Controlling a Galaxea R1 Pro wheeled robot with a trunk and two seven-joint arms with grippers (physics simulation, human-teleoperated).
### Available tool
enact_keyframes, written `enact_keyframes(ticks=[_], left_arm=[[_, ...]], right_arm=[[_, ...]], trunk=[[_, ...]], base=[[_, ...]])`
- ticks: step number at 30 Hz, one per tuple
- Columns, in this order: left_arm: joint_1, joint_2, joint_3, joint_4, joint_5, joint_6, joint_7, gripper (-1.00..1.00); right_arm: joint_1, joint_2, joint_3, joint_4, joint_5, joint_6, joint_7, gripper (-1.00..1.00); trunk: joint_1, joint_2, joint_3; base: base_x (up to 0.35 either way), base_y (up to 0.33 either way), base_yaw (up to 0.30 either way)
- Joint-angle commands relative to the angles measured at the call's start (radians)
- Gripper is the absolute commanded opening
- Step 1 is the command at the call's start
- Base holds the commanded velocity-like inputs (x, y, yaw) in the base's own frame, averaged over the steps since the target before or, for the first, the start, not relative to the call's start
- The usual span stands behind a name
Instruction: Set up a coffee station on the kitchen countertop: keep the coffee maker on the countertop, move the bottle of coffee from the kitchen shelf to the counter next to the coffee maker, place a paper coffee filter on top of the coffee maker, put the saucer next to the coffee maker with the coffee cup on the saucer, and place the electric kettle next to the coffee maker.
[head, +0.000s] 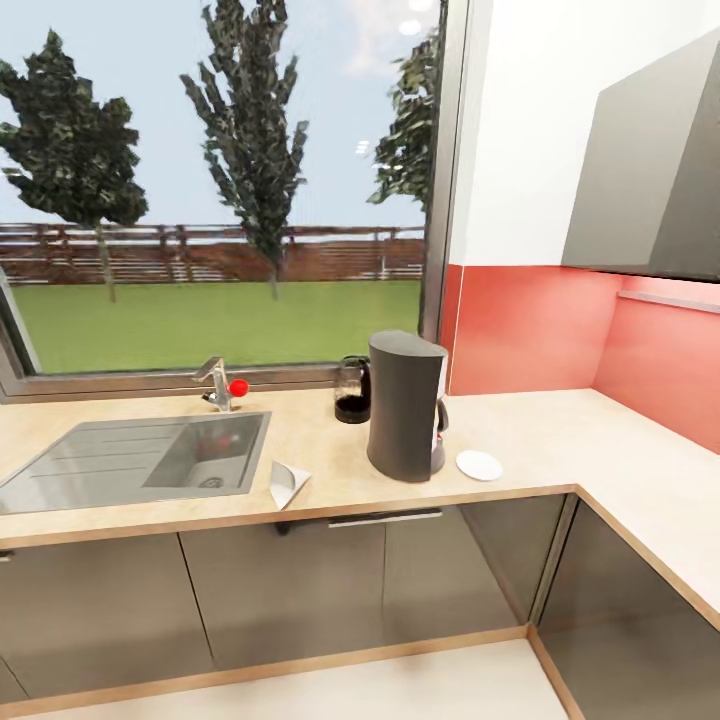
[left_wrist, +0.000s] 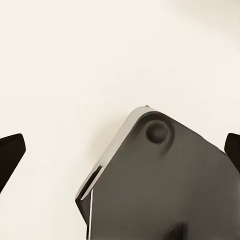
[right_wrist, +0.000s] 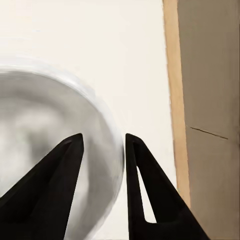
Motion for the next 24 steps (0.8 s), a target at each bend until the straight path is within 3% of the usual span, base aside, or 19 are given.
enact_keyframes(ticks=[1,3,6,11,13,15,18,24], left_arm=[[0.001,0.0,0.0,-0.001,0.009,0.0,-0.004,1.0],[0.001,0.0,0.0,-0.001,0.008,0.0,-0.004,1.0],[0.001,0.006,-0.001,-0.001,0.008,0.001,-0.004,1.0],[0.001,0.015,-0.001,-0.001,0.009,0.001,-0.004,1.0],[0.001,0.019,0.0,-0.001,0.005,0.0,-0.004,1.0],[0.001,0.021,0.0,-0.001,-0.002,0.0,-0.004,1.0],[0.001,0.023,0.0,-0.002,-0.012,0.0,-0.004,1.0],[0.001,0.032,-0.001,-0.001,-0.025,0.002,-0.003,1.0]], right_arm=[[0.0,0.004,-0.008,-0.176,0.01,0.09,0.003,-1.0],[0.0,0.015,-0.005,-0.324,0.01,0.248,0.003,-1.0],[0.0,0.037,-0.003,-0.495,0.01,0.426,0.006,-1.0],[0.0,0.064,-0.002,-0.734,0.01,0.643,0.007,-1.0],[-0.001,0.07,-0.002,-0.88,0.009,0.77,0.009,-1.0],[-0.003,0.072,-0.002,-0.982,0.008,0.825,0.013,-1.0],[-0.02,0.073,-0.001,-1.088,0.008,0.825,0.026,-1.0],[-0.167,0.071,-0.001,-1.164,0.009,0.825,0.094,-1.0]], trunk=[[0.0,-0.001,0.0],[0.0,-0.001,0.0],[0.0,-0.001,0.0],[0.0,-0.001,0.0],[0.0,-0.001,0.0],[0.0,-0.001,0.0],[0.0,-0.001,0.0],[0.0,-0.001,0.0]], base=[[0.0,0.0,0.0],[0.0,0.0,0.0],[0.0,0.0,0.0],[0.0,0.0,0.0],[0.0,0.0,0.0],[0.0,0.0,0.0],[0.0,0.0,0.0],[0.0,0.0,0.0]])
